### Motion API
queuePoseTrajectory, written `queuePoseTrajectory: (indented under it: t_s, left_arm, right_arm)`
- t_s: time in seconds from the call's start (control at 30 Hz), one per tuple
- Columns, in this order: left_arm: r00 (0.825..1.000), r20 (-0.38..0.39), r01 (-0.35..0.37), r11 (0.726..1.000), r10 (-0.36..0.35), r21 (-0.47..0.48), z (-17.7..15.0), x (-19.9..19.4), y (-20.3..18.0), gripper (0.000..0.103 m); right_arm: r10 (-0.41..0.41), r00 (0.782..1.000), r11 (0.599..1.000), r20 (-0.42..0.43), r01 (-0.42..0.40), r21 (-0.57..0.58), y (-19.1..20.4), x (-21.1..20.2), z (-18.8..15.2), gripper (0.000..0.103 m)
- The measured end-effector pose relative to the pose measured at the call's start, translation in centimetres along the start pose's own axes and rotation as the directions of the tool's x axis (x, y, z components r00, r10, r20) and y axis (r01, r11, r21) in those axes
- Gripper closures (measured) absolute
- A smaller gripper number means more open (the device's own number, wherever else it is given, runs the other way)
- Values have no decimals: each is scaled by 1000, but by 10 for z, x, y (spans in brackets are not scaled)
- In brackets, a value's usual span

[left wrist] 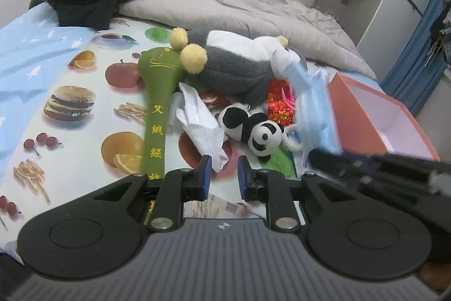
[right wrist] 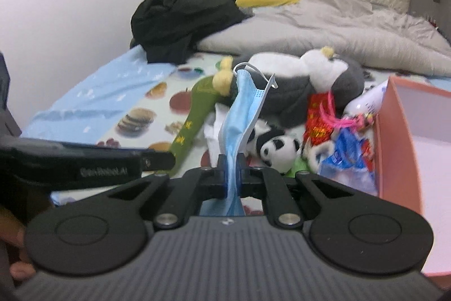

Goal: Organize soft objects
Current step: 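Lift the blue face mask with the right gripper off the pile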

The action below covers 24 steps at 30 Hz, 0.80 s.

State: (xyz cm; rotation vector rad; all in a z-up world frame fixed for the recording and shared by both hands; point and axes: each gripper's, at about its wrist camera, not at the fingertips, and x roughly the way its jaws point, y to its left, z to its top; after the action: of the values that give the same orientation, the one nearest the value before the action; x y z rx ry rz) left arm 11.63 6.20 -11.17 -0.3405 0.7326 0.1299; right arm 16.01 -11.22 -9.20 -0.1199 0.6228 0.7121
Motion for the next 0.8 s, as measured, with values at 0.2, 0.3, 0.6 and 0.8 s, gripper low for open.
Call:
queuePoseTrajectory:
  t_s: [0.2,0.3,0.6,0.8]
  left_arm:
    - [994,-111,32,997,-25,66,-16,24,-6,77]
    - [987,-160,30,995,-14,96,-27,37,-6,68]
    - [977,-204,-19,973,68,230,-49,65,-13,51]
    - [978,-184,-49,967,97,249,-52,72,-13,70]
  right_arm:
    - [-22,999,999,-36,24,44,-14,-1,-12,93]
    - [-31,997,997,-70,36,65,-18,0,-25,93]
    - [-31,991,992,-132,47,117,-28,-4,-54,93]
    - [-35,989,989,-144,55,135,-33,-6,-59,94]
